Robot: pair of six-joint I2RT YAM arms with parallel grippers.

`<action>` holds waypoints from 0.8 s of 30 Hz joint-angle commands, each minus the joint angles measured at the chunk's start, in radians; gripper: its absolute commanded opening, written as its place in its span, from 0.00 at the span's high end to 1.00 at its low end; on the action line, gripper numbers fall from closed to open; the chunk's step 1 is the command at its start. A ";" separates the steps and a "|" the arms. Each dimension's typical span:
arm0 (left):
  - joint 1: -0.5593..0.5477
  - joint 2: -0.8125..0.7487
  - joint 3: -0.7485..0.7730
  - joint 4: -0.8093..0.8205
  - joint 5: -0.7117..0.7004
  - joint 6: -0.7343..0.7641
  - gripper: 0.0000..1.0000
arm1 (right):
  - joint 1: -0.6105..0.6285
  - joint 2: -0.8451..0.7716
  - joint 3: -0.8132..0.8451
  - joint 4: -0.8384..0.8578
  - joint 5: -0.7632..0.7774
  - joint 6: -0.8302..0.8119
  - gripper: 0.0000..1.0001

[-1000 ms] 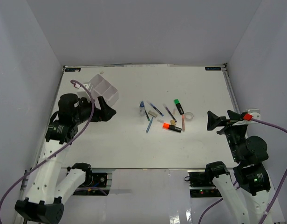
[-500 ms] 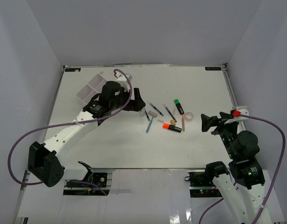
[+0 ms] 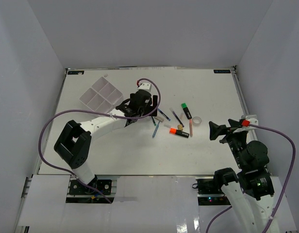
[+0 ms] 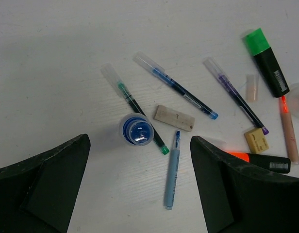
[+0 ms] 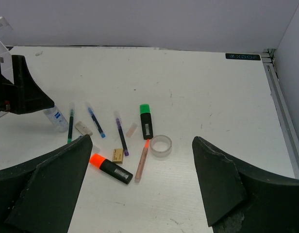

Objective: Sort the stationery into containers
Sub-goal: Pick up the stationery from the center of the board.

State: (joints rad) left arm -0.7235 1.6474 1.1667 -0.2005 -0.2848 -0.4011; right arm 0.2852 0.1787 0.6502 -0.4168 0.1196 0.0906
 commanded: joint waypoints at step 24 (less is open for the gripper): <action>-0.005 0.092 0.047 0.113 -0.050 0.002 0.37 | 0.014 -0.065 -0.047 0.053 -0.005 -0.017 0.10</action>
State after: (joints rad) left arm -0.7269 1.7493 1.1923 -0.1024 -0.3496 -0.3912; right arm 0.2951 0.1287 0.6079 -0.4141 0.1165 0.0784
